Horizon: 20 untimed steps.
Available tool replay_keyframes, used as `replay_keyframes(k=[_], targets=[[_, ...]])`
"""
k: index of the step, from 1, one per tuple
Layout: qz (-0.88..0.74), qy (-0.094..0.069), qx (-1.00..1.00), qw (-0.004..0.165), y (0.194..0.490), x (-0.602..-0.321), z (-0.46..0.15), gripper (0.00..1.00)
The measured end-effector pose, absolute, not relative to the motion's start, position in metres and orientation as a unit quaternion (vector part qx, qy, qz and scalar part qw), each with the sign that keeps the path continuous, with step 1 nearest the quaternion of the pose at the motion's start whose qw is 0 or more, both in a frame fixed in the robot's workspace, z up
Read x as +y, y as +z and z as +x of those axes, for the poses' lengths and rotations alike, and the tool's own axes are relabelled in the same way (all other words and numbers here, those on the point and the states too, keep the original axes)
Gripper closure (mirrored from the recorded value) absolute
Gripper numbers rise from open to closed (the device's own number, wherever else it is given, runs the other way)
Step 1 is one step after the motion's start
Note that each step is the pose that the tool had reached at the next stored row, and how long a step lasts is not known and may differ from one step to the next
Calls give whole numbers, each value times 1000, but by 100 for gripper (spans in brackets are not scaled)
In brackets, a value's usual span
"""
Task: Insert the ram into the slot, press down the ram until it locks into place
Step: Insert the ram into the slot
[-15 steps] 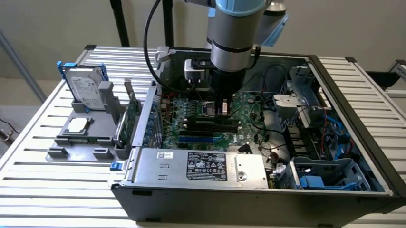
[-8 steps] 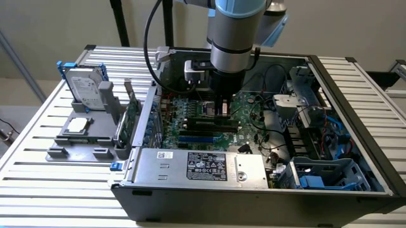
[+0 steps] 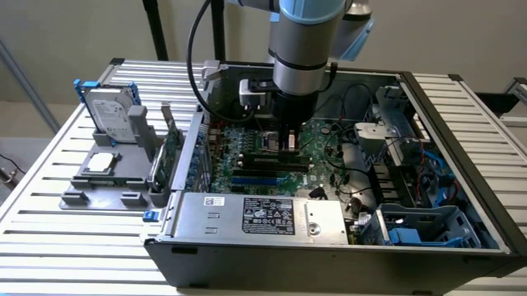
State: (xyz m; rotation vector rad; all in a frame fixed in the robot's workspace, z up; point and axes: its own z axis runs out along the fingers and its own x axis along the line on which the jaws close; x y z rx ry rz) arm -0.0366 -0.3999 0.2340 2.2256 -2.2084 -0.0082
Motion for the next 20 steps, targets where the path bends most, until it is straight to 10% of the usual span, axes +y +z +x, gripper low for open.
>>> replay_keyframes(k=[20], targets=[[710, -2, -704, 3, 230, -399, -37, 87]])
